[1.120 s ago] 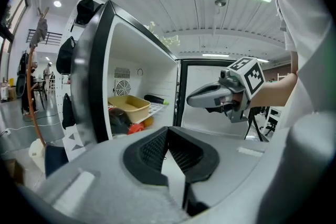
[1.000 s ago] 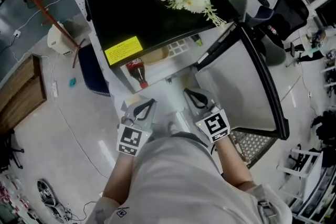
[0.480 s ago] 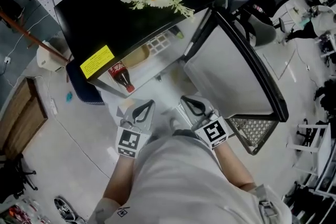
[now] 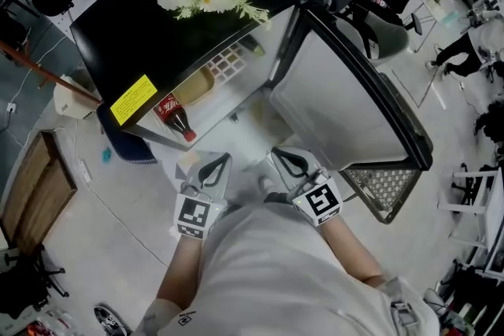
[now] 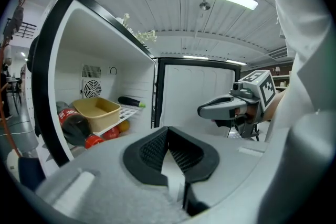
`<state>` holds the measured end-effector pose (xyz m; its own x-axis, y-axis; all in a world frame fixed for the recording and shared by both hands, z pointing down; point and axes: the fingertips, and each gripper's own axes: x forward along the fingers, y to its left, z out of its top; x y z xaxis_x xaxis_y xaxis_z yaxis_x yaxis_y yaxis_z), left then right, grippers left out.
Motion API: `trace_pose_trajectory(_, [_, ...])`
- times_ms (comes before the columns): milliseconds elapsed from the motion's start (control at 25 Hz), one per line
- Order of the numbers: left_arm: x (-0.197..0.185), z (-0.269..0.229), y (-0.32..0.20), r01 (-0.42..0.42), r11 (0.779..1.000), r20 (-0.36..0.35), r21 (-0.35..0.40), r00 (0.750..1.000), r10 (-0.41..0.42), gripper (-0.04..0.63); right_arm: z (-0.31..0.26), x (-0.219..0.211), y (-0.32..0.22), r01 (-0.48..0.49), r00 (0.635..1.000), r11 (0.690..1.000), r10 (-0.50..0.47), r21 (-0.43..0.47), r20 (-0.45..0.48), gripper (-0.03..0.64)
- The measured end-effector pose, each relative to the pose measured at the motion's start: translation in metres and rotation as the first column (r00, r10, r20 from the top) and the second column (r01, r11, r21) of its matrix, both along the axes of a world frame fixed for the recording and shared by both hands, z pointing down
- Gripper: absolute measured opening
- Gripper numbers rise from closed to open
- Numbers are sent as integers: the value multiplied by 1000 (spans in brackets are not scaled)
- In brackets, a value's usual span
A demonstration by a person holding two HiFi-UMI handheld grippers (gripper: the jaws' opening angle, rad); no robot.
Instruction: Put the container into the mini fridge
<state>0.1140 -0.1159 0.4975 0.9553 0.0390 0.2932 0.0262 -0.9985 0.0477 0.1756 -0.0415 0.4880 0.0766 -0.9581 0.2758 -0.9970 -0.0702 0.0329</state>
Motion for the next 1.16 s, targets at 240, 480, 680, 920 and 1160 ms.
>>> trace_pose_trajectory(240, [-2, 1, 2, 18, 1000, -12, -4, 1000, -18, 9, 2, 7, 12, -29, 999, 999, 28, 24, 39, 3])
trace_pose_trajectory(480, [-6, 4, 3, 33, 999, -4, -8, 999, -33, 9, -2, 9, 19, -36, 998, 999, 35, 33, 44, 3])
trace_pose_trajectory(680, [-5, 7, 4, 33, 999, 1, -6, 999, -33, 9, 3, 12, 23, -42, 998, 999, 41, 25, 38, 3])
trace_pose_trajectory(920, [-4, 12, 8, 27, 1000, 28, 2, 999, -27, 9, 4, 16, 27, -45, 998, 999, 44, 21, 33, 3])
trace_pose_trajectory(1160, [3, 3, 10, 15, 999, 25, 36, 1000, -16, 9, 4, 19, 31, -44, 999, 999, 43, 24, 30, 4])
